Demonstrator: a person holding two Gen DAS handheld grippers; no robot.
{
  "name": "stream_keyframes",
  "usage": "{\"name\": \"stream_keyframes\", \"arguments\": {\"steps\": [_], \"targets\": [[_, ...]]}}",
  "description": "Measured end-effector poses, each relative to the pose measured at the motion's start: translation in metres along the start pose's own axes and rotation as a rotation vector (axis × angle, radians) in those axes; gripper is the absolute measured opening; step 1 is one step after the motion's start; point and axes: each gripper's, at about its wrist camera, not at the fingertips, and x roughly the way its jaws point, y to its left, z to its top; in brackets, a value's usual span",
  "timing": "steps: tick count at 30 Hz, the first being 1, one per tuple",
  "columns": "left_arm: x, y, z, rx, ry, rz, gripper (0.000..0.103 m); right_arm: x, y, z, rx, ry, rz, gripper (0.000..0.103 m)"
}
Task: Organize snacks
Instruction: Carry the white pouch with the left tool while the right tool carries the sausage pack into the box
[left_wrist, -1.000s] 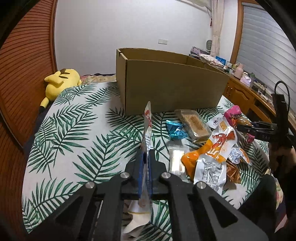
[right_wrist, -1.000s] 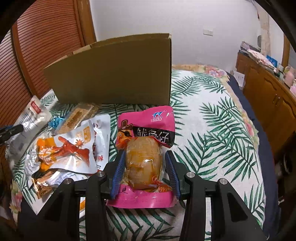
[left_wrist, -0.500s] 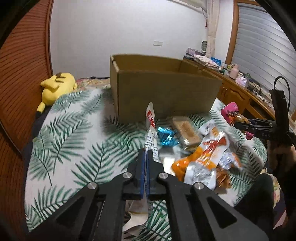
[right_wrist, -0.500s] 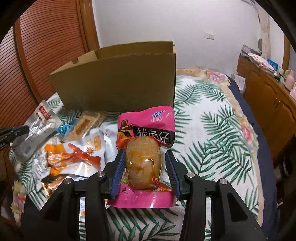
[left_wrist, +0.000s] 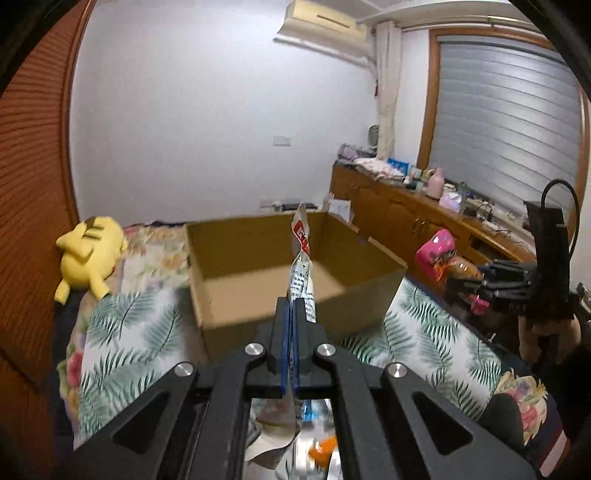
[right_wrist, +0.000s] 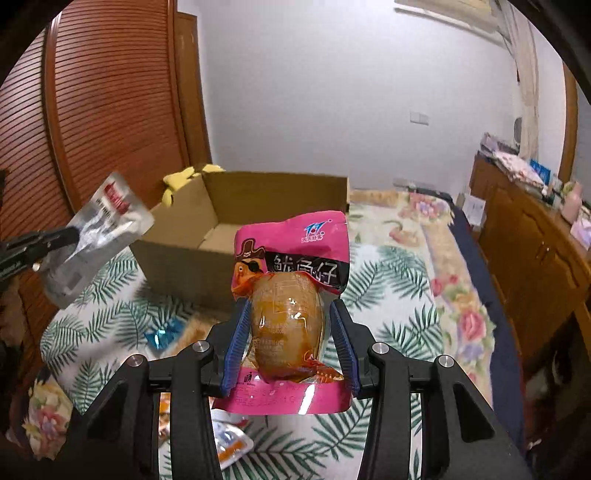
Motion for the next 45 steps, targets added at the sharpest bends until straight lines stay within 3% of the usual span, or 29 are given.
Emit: {"name": "stream_keyframes", "arguments": {"steps": [10,26,33,45], "targets": [[0.060,0.027,0.043,0.002,-0.018,-0.038,0.000,0.032,0.010,0.033,-0.020,0.002,-0.012,0.044],[0.129,0.045,0.056,0.005,0.041,-0.005,0.000,0.133,0.015,0.081,-0.034,0.019,0.050,0.044],[0.150,0.044,0.052,0.005,0.075,0.009,0.000,0.156,0.019,0.079,-0.008,0.035,0.079,0.044],[0.157,0.038,0.042,0.013,0.110,0.031,0.000,0.169,0.029,0.069,-0.030,0.076,0.032,0.045]]}}
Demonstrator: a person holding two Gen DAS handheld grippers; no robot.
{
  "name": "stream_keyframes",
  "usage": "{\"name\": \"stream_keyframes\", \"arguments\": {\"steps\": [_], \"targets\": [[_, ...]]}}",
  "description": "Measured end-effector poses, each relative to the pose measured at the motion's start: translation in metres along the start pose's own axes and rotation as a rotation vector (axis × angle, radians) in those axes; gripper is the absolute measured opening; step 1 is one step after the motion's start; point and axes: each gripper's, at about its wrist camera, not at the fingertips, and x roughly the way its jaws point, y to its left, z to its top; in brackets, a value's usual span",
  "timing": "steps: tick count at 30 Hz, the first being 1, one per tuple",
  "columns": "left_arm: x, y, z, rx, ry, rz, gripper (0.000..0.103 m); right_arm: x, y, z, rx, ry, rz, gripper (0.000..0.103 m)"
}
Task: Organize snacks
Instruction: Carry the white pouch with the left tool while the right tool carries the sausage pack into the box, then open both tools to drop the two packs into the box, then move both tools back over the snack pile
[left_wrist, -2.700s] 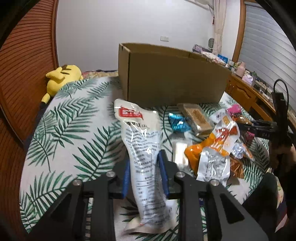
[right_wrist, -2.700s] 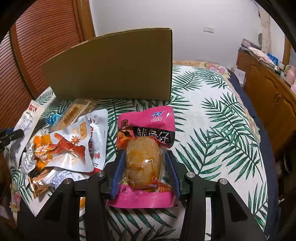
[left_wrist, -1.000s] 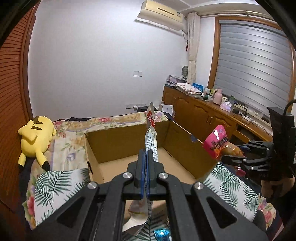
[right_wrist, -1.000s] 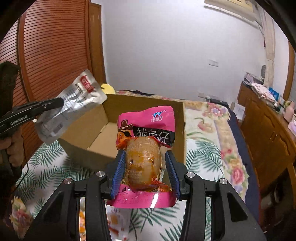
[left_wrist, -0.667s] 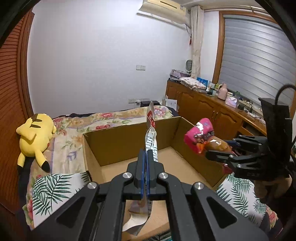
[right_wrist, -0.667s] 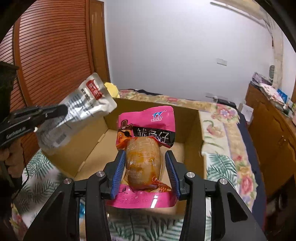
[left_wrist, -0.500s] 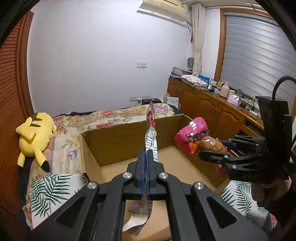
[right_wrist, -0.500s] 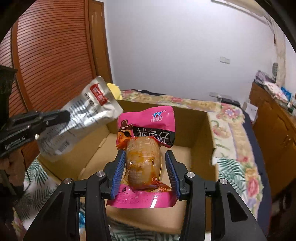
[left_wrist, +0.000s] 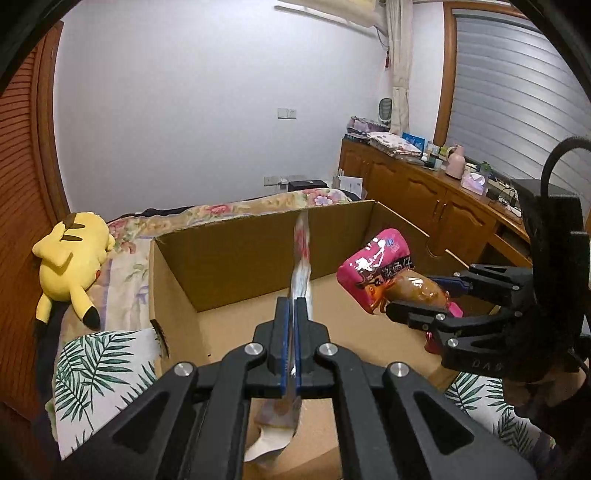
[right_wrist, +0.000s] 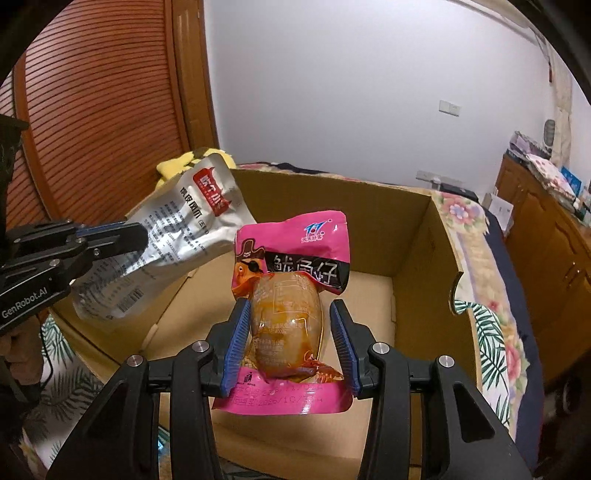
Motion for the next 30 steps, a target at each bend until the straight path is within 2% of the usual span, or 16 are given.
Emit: {"name": "stream_keyframes", "arguments": {"steps": [5,10,11,21,30], "targets": [[-0.002,0.000,-0.002,-0.009,0.004,0.017,0.006,0.004,0.000,-0.003,0.019,0.010,-0.006,0.048],[-0.015,-0.001,-0.006,-0.015,-0.003,0.023,0.017,-0.013,-0.002,0.001,0.035,-0.031,-0.048,0.061],[-0.020,-0.001,-0.007,-0.016,-0.006,0.027,0.021,-0.021,-0.001,0.002,0.038,-0.043,-0.056,0.061],[-0.070,-0.020,-0.024,-0.003,-0.039,0.042,0.029,-0.122,0.017,0.004,0.050,-0.221,-0.129,0.072],[-0.110,-0.040,-0.043,0.000,-0.062,0.045,0.038,-0.166,0.022,-0.015,0.059,-0.249,-0.157,0.074]]}}
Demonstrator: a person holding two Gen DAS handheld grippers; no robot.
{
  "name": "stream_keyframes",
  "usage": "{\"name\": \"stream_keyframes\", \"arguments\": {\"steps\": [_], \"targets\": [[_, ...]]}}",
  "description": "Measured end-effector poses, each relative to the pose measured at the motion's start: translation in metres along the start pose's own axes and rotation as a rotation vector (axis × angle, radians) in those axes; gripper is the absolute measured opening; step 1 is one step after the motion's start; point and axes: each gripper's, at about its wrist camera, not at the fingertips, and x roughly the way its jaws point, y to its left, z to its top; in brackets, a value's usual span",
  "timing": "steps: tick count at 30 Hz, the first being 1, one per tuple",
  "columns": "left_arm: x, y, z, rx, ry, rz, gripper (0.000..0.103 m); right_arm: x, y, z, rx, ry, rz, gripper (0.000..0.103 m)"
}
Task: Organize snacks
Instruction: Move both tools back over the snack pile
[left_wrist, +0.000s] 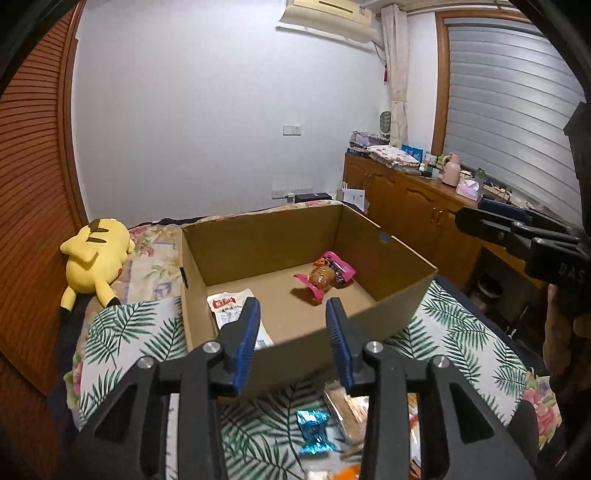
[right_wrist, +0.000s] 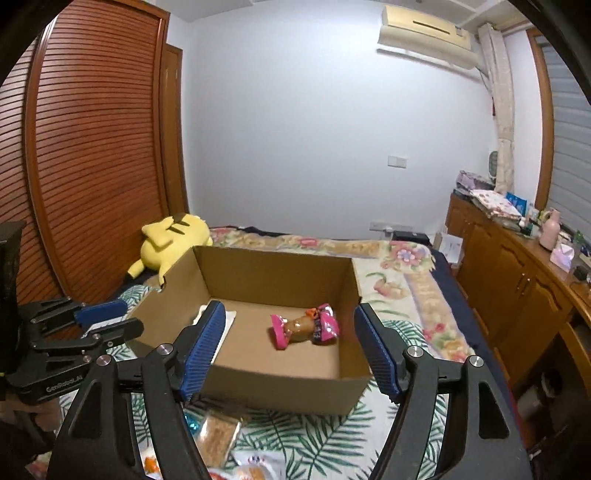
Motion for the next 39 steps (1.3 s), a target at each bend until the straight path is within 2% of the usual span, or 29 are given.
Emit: {"name": "stream_keyframes", "arguments": {"steps": [1,2,5,12,26,39], "targets": [[-0.003,-0.001,-0.002,-0.005,-0.002,-0.001,0.039,-0.004,0.000,-0.003,0.002,0.001,-0.001,0.075],[-0.008,-0.003,-0.005,-0.011,-0.003,-0.004,0.044,-0.007,0.001,-0.004,0.003,0.002,-0.001,0.075],[-0.016,-0.006,-0.016,-0.021,0.008,-0.017,0.046,-0.020,0.002,-0.016,0.012,0.008,0.001,0.077],[-0.024,-0.017,-0.051,-0.004,0.057,-0.028,0.054,-0.034,0.000,-0.060,0.041,0.062,0.039,0.080],[-0.027,-0.028,-0.127,-0.044,0.186,-0.080,0.056,-0.034,0.017,-0.141,0.042,0.217,0.125,0.080],[-0.021,-0.055,-0.164,0.007,0.269,-0.119,0.056,-0.029,0.020,-0.190,0.013,0.315,0.171,0.077]]}}
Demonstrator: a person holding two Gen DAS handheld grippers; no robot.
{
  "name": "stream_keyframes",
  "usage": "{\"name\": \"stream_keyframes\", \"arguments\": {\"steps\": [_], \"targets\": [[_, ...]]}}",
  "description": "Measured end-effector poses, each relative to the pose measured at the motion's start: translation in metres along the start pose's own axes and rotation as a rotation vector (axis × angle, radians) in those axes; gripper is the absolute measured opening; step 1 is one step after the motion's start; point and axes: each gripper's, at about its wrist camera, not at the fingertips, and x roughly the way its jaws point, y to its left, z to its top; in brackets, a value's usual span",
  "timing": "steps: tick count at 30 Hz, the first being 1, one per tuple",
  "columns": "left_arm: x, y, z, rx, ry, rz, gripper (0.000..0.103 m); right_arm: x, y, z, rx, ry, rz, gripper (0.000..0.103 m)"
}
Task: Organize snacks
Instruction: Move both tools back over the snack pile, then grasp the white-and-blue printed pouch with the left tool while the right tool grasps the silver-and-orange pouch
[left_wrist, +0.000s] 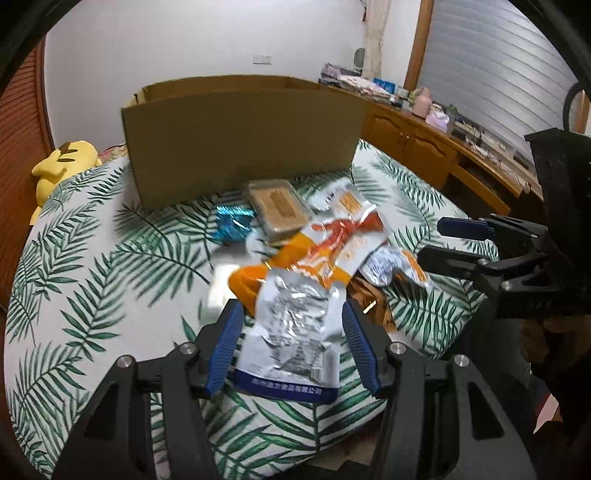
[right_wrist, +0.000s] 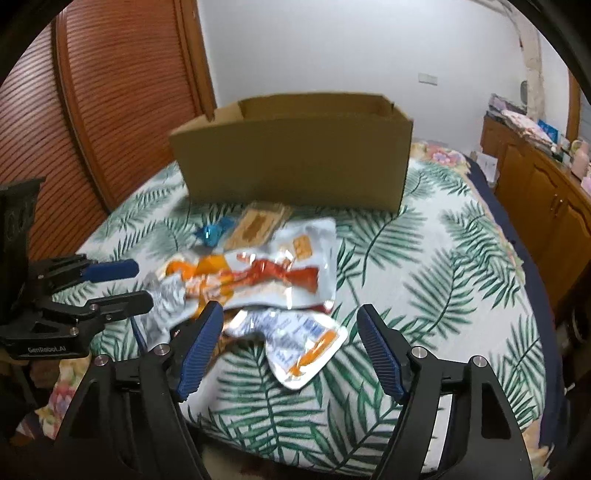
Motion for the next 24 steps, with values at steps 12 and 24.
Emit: {"name": "stream_keyframes", "arguments": {"steps": [12,24], "targets": [[0.014,-0.005,-0.003,0.012,0.025,0.019,0.056,0.007,-0.007,-0.013,0.021,0.034,0.005,0.076],[0.026,-0.007,-0.004,0.033,0.066,0.003,0.064,0.008,-0.007,-0.017,0.036,0.034,0.011,0.076]]}}
